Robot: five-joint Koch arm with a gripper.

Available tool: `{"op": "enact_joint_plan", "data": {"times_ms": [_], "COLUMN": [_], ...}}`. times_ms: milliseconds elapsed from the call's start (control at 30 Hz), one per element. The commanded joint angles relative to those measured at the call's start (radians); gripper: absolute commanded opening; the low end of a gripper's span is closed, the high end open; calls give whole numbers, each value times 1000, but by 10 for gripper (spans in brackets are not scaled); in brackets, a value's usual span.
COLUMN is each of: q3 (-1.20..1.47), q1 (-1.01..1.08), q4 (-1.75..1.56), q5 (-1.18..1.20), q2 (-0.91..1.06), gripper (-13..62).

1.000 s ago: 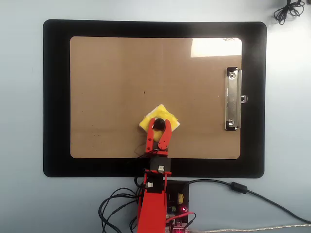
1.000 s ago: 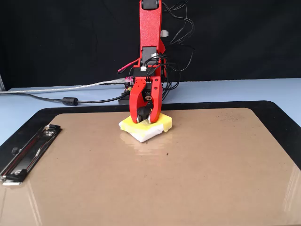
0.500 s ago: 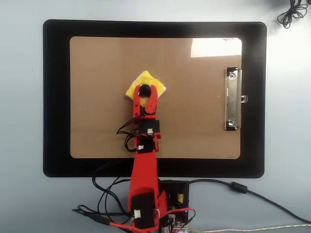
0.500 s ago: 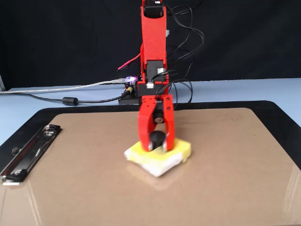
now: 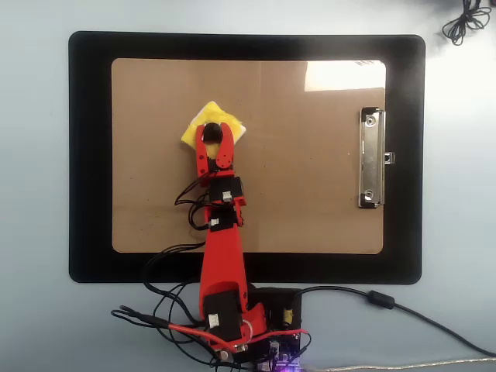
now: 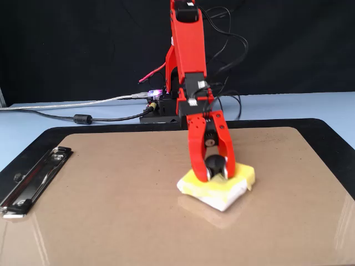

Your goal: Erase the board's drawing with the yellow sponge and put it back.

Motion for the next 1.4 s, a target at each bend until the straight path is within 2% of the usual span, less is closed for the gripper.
{"op": "enact_joint_plan", "data": {"times_ms": [0, 133, 267, 433, 533, 767, 800, 833, 900, 967, 1067, 1167, 1267, 1367], "q3": [46, 130, 121, 101, 81, 81, 80, 80, 84, 81, 74, 69, 6, -117], "q1": [-14, -75, -265, -554, -655, -699, -699, -699, -699, -701, -704, -696, -683, -558], "q4": [20, 225, 560, 554, 523, 495, 492, 488, 472, 463, 479, 575, 830, 1310], "q5": [-37, -44, -109, -120, -133, -132, -129, -127, -126, -126, -135, -164, -219, -230], "q2": [101, 420, 669, 629, 574, 540, 528, 520, 506, 508, 555, 707, 833, 959], "gripper": [-80, -80, -80, -80, -80, -75, -33, 38, 214, 302, 316, 312, 312, 315]}}
